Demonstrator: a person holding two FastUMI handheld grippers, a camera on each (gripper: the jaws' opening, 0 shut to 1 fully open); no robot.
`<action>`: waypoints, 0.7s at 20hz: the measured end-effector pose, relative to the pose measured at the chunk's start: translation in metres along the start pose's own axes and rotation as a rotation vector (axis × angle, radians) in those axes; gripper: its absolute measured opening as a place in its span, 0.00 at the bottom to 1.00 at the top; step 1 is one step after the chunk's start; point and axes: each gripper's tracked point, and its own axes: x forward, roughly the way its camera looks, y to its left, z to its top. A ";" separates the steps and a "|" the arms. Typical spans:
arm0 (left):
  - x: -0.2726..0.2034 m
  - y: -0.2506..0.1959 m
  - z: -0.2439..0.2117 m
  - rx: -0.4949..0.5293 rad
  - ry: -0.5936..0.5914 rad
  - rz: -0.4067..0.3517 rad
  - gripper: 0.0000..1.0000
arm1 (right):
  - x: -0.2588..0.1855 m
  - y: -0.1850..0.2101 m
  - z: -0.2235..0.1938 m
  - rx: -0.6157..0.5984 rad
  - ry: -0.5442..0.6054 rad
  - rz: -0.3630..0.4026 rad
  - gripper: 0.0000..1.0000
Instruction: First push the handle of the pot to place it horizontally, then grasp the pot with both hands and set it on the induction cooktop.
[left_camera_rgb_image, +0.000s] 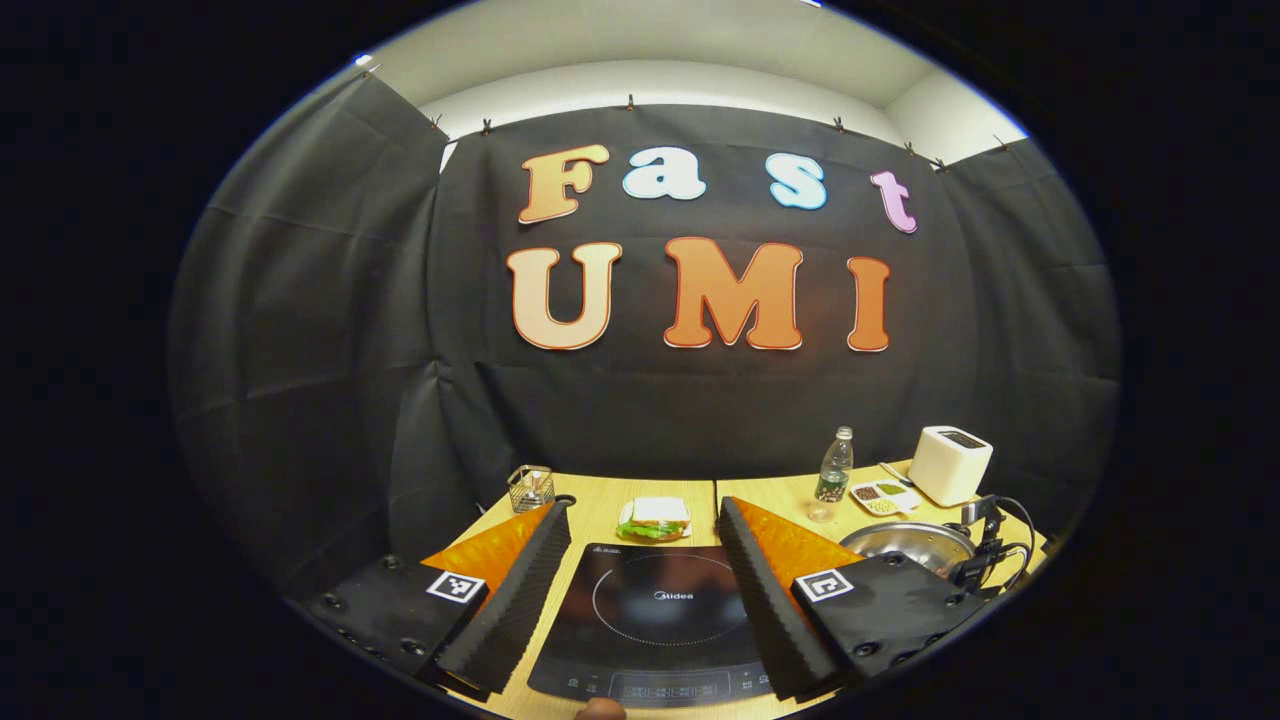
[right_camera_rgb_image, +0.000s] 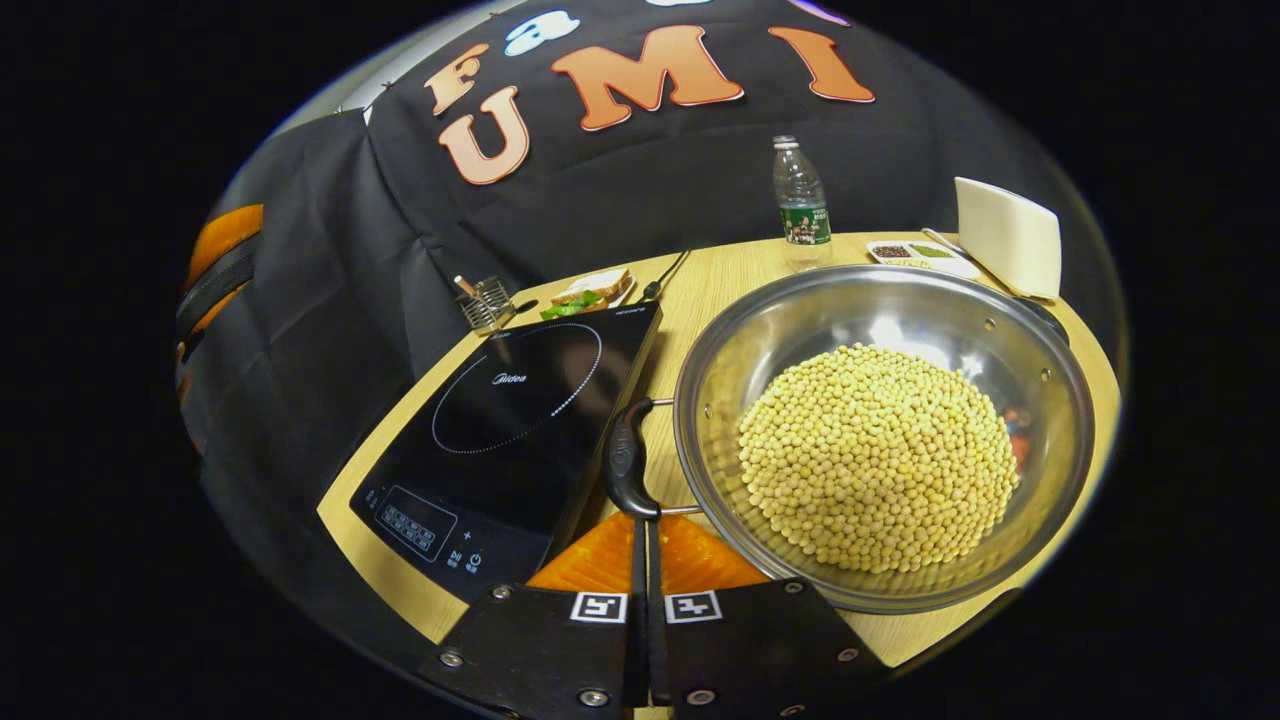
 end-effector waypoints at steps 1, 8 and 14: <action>0.000 0.001 -0.003 -0.002 0.003 0.000 0.97 | 0.003 0.002 0.002 0.008 0.000 0.002 0.00; 0.004 0.009 -0.016 -0.009 0.033 0.000 0.98 | 0.023 0.004 0.022 0.066 -0.024 -0.011 0.00; 0.003 0.006 -0.024 -0.012 0.052 -0.006 0.98 | 0.034 0.005 0.036 0.068 -0.051 -0.026 0.00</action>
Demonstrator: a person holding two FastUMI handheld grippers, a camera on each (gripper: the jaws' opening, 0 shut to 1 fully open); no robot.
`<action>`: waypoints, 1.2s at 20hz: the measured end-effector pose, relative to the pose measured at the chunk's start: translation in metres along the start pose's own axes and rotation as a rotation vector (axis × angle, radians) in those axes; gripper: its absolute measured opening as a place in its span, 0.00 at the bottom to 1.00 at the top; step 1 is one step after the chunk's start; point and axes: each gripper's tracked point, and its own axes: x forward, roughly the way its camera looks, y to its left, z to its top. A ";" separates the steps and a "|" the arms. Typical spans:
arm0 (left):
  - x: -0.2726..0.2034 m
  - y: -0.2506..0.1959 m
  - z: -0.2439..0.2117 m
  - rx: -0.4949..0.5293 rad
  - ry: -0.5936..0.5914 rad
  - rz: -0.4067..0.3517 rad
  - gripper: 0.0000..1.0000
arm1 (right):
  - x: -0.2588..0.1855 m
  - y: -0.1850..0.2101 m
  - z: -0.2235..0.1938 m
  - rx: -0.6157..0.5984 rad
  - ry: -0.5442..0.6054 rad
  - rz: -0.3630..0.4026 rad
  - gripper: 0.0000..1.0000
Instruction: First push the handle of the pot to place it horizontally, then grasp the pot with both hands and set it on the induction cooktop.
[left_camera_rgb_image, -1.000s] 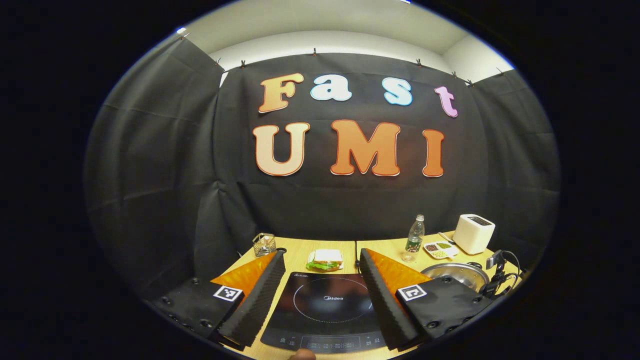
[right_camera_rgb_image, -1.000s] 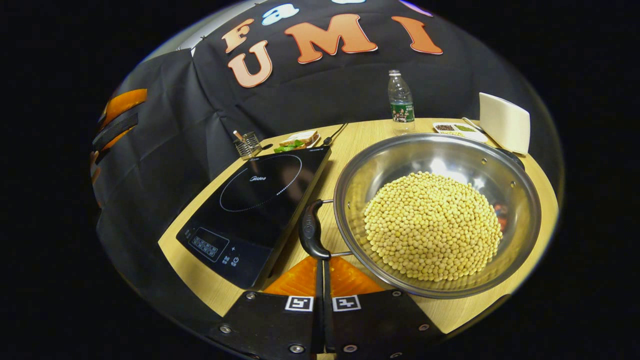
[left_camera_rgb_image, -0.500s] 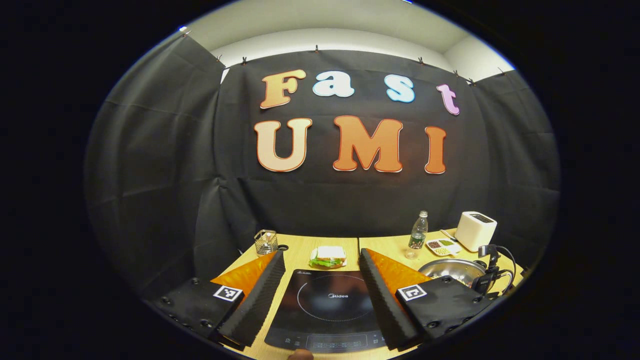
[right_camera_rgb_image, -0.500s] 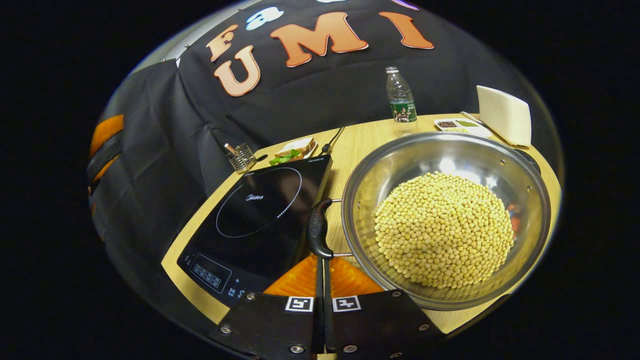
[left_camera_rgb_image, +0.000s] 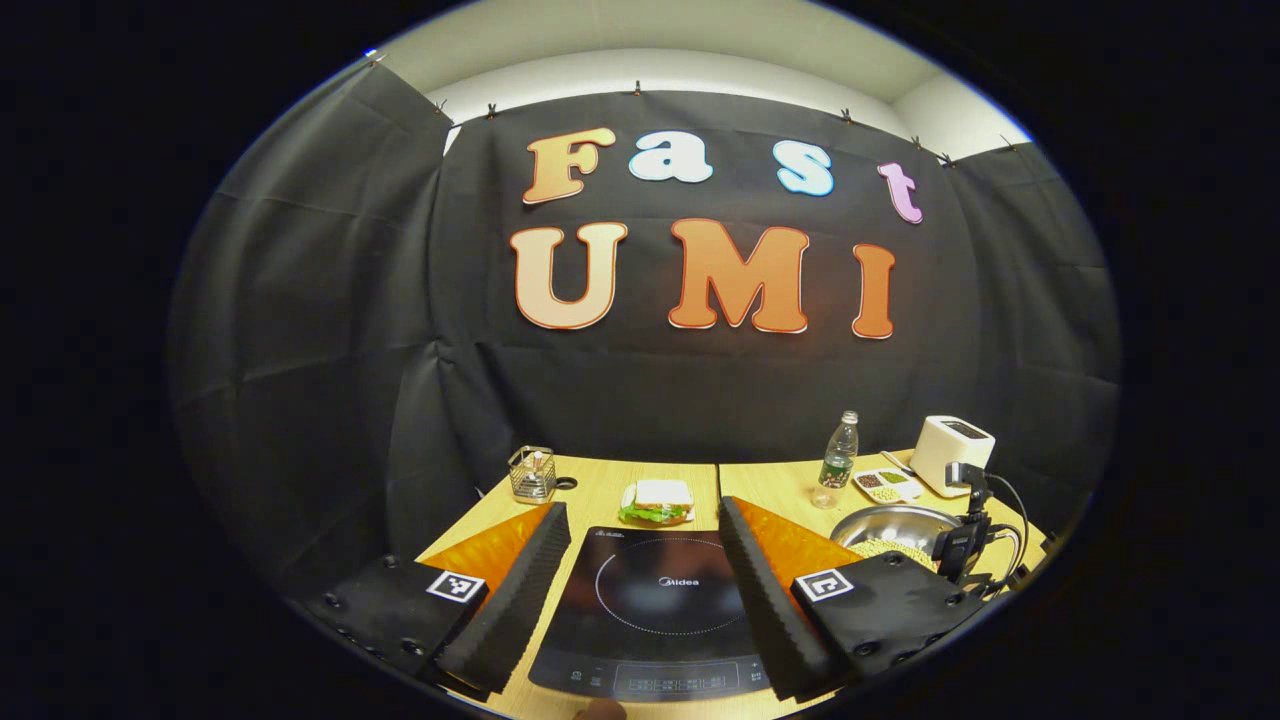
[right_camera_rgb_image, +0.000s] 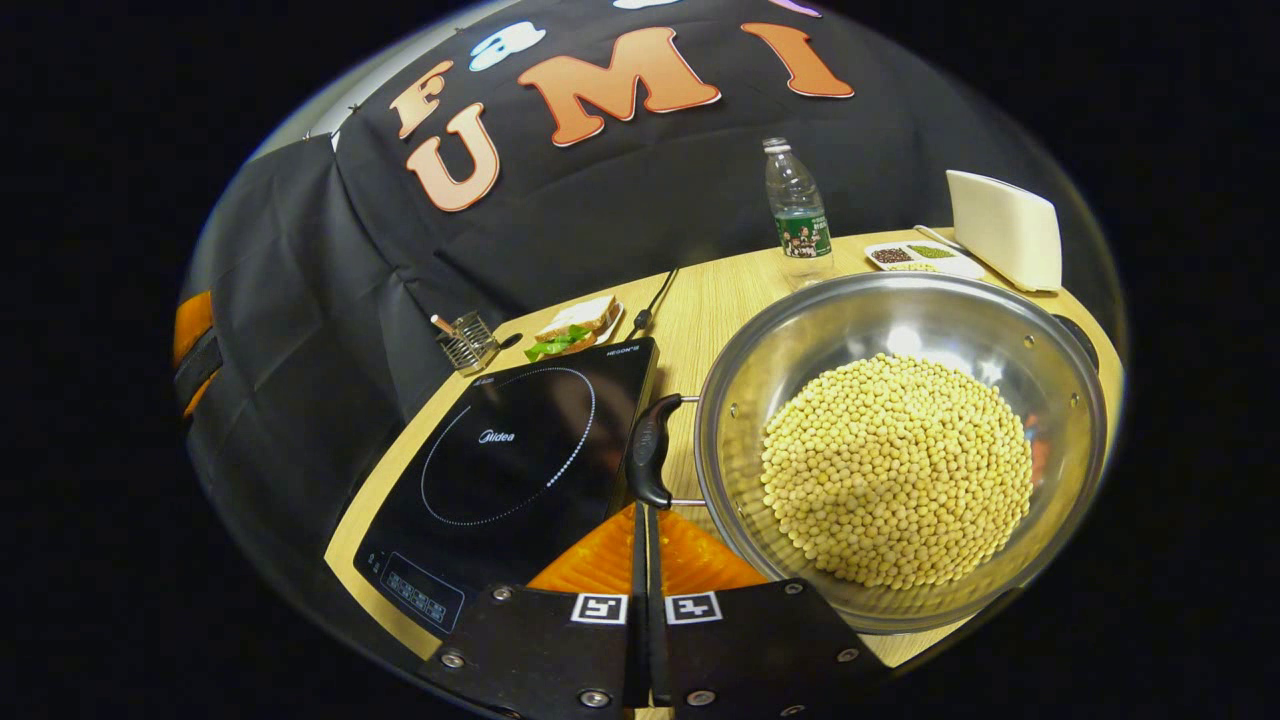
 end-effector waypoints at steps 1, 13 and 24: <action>0.000 -0.002 -0.002 0.001 0.005 -0.002 0.98 | 0.002 -0.001 0.001 0.000 -0.003 -0.003 0.00; 0.009 -0.083 -0.015 -0.022 0.012 -0.143 0.98 | -0.093 -0.043 0.039 -0.015 -0.126 0.003 0.00; 0.078 -0.184 -0.094 -0.014 0.152 -0.243 0.98 | -0.125 -0.158 0.085 -0.044 -0.230 -0.152 0.20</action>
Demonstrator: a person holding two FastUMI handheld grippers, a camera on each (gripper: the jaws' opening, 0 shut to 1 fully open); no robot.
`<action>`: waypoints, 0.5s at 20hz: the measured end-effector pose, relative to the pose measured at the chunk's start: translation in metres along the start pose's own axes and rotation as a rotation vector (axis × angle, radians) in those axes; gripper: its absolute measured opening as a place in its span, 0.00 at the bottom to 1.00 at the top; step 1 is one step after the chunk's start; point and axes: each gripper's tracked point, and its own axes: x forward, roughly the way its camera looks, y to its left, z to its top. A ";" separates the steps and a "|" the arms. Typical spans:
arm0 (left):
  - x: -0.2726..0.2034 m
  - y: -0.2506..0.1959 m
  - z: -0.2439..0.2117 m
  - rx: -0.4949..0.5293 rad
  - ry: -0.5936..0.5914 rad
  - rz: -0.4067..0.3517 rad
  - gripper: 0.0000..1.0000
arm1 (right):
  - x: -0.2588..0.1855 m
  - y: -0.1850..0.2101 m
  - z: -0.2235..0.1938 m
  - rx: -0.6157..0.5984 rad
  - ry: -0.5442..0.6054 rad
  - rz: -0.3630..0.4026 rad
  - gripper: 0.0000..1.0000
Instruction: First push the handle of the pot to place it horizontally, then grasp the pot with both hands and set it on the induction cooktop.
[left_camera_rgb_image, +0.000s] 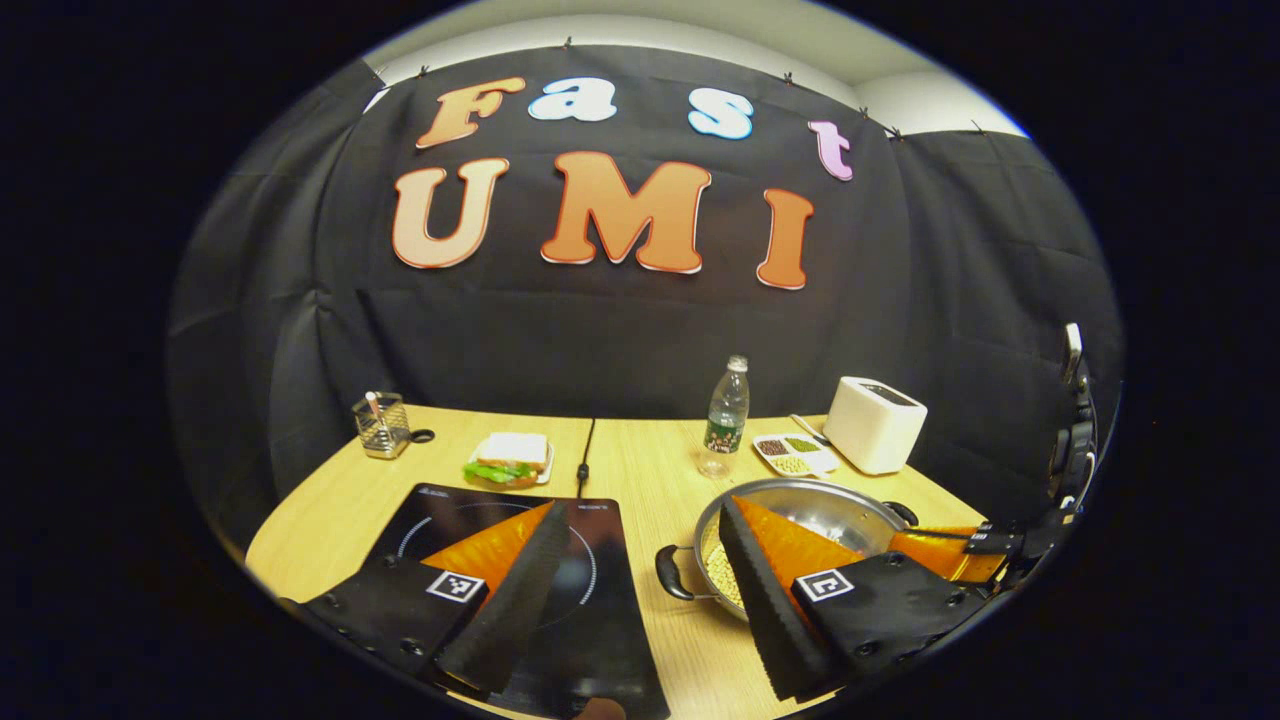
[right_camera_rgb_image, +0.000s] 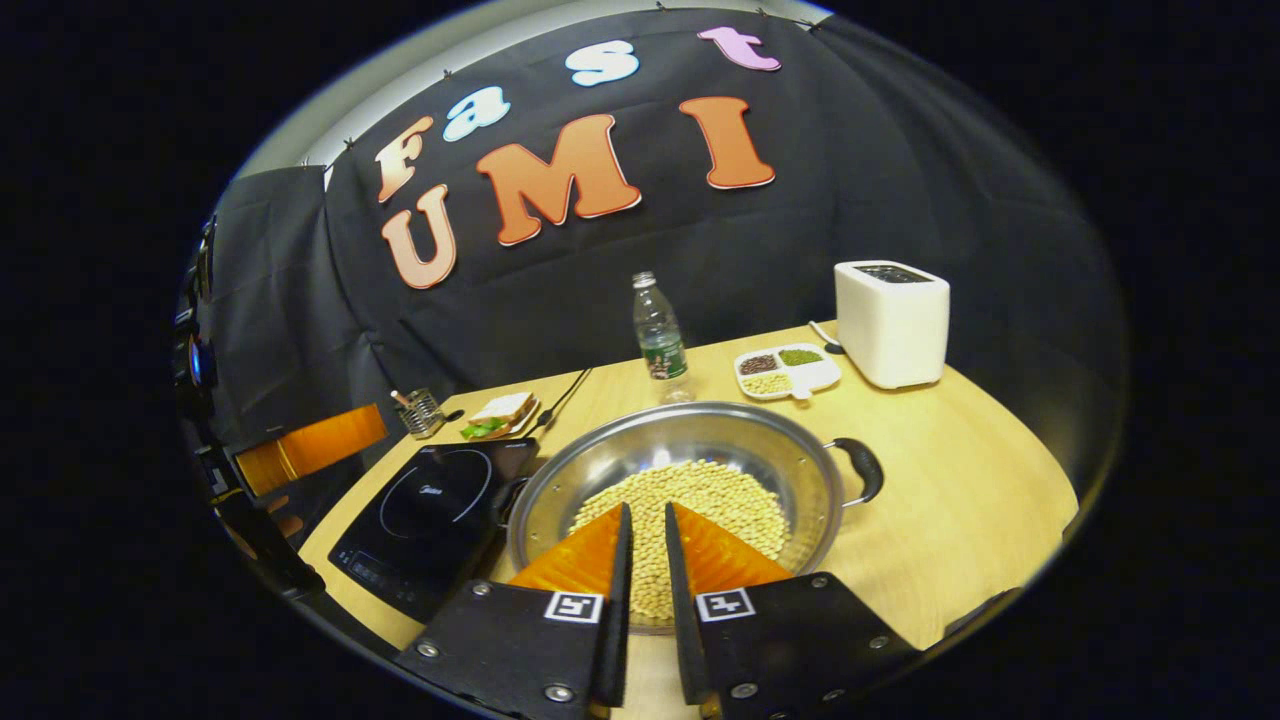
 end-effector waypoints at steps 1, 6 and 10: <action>0.008 -0.006 -0.010 0.004 0.024 -0.007 0.98 | 0.002 -0.008 0.002 -0.005 -0.005 -0.014 0.31; 0.040 -0.021 -0.048 -0.017 0.139 -0.047 0.98 | 0.023 -0.057 0.003 -0.042 0.004 -0.122 0.79; 0.060 -0.025 -0.074 -0.039 0.225 -0.064 0.99 | 0.044 -0.093 0.004 -0.057 0.020 -0.203 0.90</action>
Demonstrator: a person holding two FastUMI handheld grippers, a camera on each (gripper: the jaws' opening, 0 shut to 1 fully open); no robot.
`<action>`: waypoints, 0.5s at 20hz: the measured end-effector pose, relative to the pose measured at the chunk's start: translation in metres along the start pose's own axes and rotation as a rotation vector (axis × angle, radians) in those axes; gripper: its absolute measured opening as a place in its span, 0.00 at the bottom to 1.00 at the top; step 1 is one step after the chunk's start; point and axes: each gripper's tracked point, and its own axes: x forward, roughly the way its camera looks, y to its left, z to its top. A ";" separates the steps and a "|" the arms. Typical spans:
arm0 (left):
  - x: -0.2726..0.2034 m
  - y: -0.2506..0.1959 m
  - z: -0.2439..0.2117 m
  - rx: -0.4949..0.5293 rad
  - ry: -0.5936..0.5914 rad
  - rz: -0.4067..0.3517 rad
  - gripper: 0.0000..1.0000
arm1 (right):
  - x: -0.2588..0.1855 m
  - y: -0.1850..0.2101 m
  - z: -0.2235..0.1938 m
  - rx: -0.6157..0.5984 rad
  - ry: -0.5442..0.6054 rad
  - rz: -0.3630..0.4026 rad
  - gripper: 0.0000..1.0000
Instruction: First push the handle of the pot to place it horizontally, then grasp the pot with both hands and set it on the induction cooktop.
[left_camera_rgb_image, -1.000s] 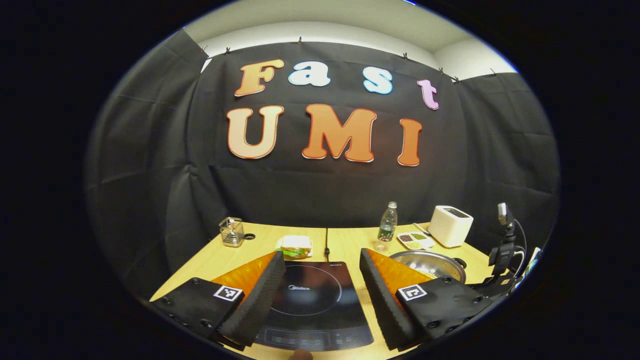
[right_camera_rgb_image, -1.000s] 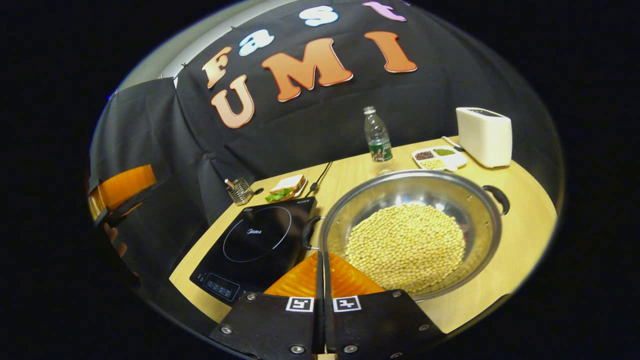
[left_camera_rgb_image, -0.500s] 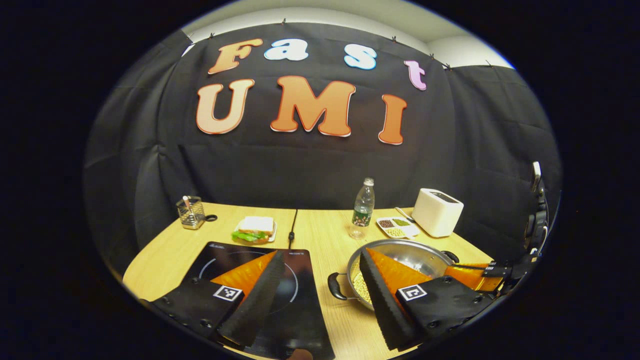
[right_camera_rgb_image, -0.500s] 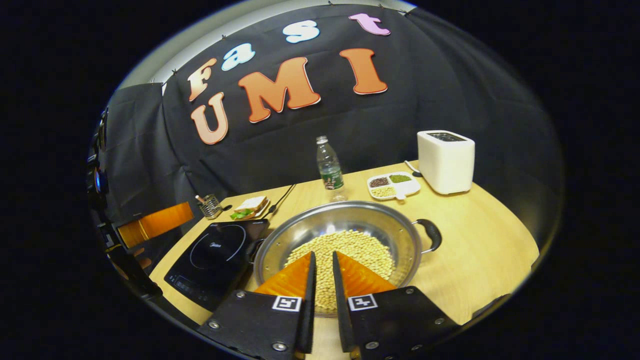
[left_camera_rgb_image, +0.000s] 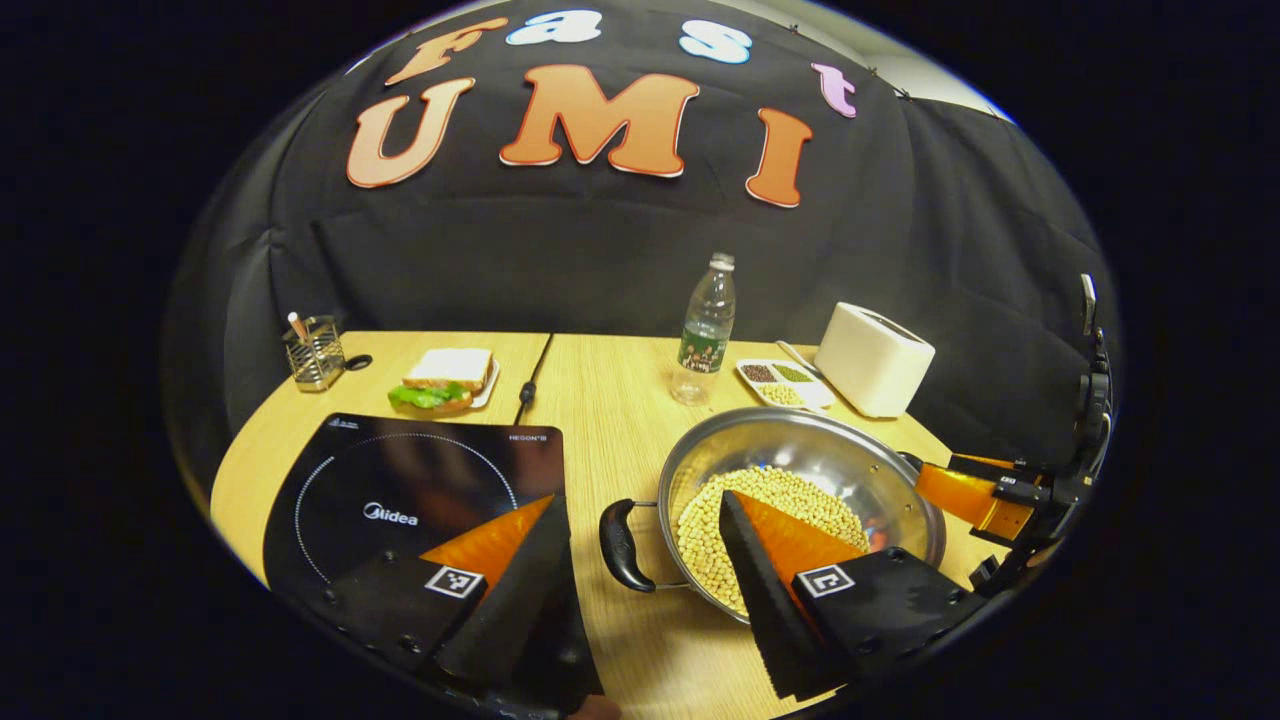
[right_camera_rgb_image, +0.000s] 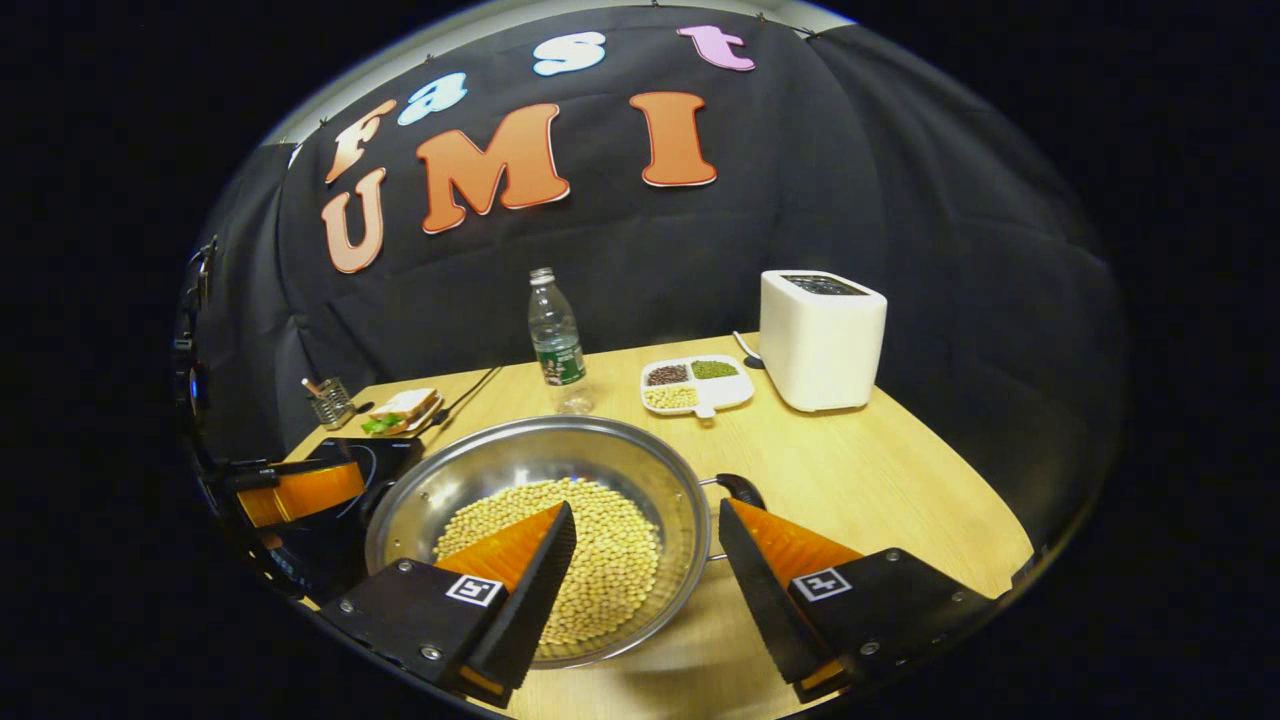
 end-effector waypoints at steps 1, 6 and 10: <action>0.004 -0.001 -0.004 0.003 0.016 0.003 0.98 | 0.008 -0.009 -0.001 -0.006 0.004 -0.026 0.94; 0.022 -0.005 -0.023 0.013 0.097 0.002 0.99 | 0.033 -0.032 -0.015 0.000 0.060 -0.083 0.94; 0.034 -0.007 -0.040 0.010 0.172 0.007 0.98 | 0.046 -0.037 -0.022 0.011 0.089 -0.090 0.94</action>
